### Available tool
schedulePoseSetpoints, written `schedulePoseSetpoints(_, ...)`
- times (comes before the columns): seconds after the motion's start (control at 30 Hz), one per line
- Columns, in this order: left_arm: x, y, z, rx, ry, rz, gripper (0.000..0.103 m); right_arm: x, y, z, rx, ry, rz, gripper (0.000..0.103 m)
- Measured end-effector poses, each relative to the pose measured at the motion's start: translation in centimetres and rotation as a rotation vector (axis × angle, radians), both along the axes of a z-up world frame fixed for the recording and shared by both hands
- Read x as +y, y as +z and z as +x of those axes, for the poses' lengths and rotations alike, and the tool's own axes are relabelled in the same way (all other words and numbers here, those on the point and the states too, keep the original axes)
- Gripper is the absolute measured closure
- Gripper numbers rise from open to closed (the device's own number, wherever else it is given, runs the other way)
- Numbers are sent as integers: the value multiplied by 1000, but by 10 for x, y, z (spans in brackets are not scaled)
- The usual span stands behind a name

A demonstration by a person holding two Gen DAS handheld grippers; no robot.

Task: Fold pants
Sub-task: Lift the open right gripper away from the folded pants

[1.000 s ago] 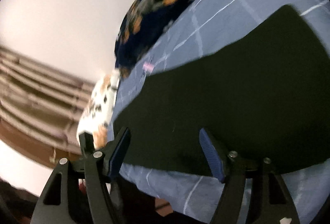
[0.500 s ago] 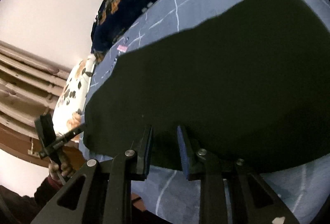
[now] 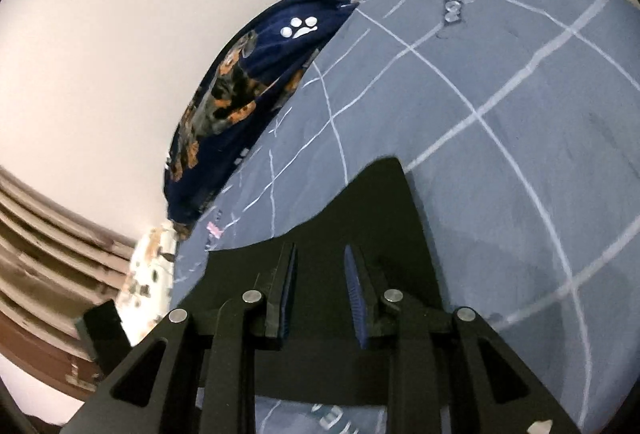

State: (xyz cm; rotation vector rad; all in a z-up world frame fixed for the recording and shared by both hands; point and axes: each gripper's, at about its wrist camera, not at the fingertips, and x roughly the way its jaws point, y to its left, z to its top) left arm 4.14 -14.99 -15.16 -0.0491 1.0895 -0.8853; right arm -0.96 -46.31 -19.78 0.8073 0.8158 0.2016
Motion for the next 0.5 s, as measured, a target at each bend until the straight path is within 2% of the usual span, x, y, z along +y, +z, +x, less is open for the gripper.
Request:
schedulePoseSetpoints(0.1, -30, -15, 1, 18, -50, 27, 82, 5, -1, 21, 6, 42, -26, 80)
schedulePoseSetpoints(0.2, -44, -29, 2, 50, -61, 57, 82, 0, -11, 35, 68, 38, -109, 83)
schedulePoseSetpoints(0.23, -46, -35, 3, 74, -59, 63, 82, -6, -19, 38, 95, 22, -96, 86)
schedulePoseSetpoints(0.27, -47, -39, 3, 92, -56, 65, 82, -13, -27, 40, 119, 4, -68, 97)
schedulePoseSetpoints(0.3, -46, -43, 3, 106, -54, 63, 82, -20, -36, 39, 132, -16, -30, 103)
schedulePoseSetpoints(0.37, -44, -44, 1, 104, -50, 46, 82, -34, -50, 33, 107, -35, 104, 103)
schedulePoseSetpoints(0.43, -45, -43, 2, 107, -53, 48, 82, -39, -56, 29, 102, -44, 151, 103)
schedulePoseSetpoints(0.5, -46, -44, 3, 107, -53, 50, 82, -39, -52, 28, 101, -52, 142, 103)
